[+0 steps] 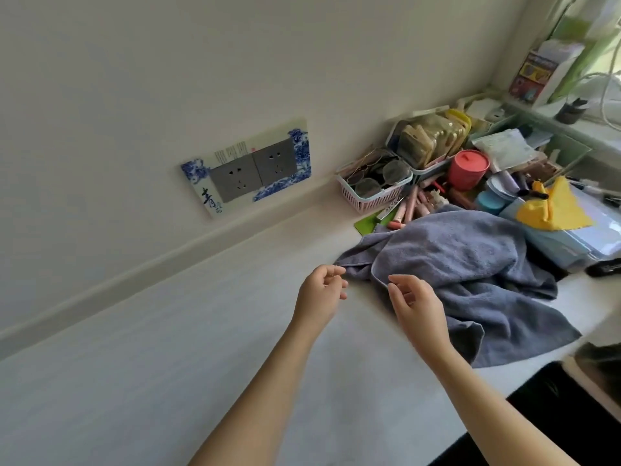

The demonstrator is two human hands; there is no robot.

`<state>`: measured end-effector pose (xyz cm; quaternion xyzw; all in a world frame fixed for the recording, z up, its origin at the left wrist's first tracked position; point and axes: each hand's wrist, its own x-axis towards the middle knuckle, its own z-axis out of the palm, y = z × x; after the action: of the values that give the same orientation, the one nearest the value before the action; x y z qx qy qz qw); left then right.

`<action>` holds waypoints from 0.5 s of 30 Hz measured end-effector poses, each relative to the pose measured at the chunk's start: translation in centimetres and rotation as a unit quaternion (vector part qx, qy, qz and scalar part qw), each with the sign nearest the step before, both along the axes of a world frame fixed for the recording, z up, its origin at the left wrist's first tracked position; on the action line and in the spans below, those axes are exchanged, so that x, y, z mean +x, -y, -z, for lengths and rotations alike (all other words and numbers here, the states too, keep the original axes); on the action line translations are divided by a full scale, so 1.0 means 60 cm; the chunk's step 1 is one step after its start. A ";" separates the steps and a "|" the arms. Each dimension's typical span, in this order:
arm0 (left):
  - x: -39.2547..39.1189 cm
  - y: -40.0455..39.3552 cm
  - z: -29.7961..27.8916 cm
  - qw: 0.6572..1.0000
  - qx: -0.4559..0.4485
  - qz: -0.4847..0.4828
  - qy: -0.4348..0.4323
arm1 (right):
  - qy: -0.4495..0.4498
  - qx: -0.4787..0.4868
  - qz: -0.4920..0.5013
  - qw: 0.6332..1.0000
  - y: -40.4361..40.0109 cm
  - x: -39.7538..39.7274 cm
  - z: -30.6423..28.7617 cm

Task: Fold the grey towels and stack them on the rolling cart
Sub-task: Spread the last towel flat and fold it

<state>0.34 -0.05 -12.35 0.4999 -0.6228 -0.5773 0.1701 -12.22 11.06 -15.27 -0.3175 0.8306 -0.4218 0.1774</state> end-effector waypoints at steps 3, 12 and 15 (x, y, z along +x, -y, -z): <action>-0.065 0.000 0.030 0.998 0.052 0.010 0.024 | -0.036 0.053 0.004 0.998 -0.008 -0.057 0.035; -0.179 -0.001 0.093 0.981 0.191 0.005 0.031 | -0.084 0.103 -0.032 0.991 -0.043 -0.127 0.087; -0.188 0.004 0.095 0.976 0.211 -0.046 -0.012 | -0.090 0.085 -0.040 0.991 -0.043 -0.132 0.092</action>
<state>-10.96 -0.28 -18.05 0.5458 -0.4614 -0.6930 0.0943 -20.16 13.66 -20.80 -0.3708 0.8628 -0.3116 0.1450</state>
